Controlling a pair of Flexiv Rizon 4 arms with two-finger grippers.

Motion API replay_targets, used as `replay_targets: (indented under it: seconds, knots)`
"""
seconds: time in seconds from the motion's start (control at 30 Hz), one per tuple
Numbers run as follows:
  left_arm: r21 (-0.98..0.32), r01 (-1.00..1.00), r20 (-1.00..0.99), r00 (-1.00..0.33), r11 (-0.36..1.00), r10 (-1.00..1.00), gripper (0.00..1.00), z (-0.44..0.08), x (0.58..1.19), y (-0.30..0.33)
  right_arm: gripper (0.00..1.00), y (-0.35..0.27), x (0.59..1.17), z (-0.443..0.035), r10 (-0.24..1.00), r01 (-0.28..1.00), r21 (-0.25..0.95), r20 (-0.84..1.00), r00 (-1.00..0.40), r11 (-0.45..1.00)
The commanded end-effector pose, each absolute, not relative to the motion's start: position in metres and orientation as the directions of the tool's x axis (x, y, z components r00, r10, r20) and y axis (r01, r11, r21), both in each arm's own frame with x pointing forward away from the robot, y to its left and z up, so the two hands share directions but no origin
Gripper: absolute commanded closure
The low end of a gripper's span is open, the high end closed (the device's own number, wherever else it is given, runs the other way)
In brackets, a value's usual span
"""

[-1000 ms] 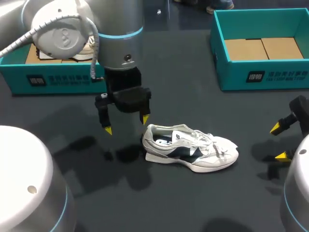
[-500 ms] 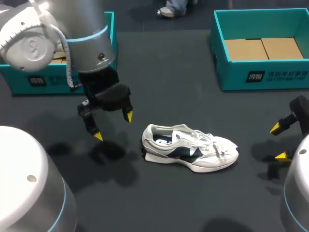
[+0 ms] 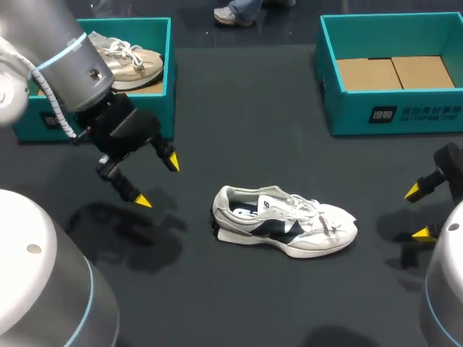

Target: Take the shoe out of the shoebox, open the shoe tongue, remove and reinsert the insole, then place the shoe into the shoebox

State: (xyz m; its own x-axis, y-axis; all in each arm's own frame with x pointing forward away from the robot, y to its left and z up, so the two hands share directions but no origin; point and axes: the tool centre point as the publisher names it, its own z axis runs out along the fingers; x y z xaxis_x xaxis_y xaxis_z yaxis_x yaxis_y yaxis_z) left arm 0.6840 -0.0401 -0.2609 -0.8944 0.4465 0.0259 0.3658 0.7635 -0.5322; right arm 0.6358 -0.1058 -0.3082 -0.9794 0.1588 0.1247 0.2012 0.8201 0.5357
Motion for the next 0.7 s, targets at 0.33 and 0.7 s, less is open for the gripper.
replay_targets:
  seconds: [0.33,0.7]
  knots:
    - [-0.718,0.212,-0.089,-0.973,0.663,0.214,0.00,-0.316,0.689,-0.021,0.00,-0.106,0.634,-0.308,0.160,0.201,0.535,0.122,-0.980,0.821]
    - [-0.768,0.144,-0.070,-0.988,0.624,0.141,0.00,-0.329,0.690,-0.013,0.00,-0.106,0.634,-0.308,0.160,0.201,0.535,0.122,-0.980,0.821]
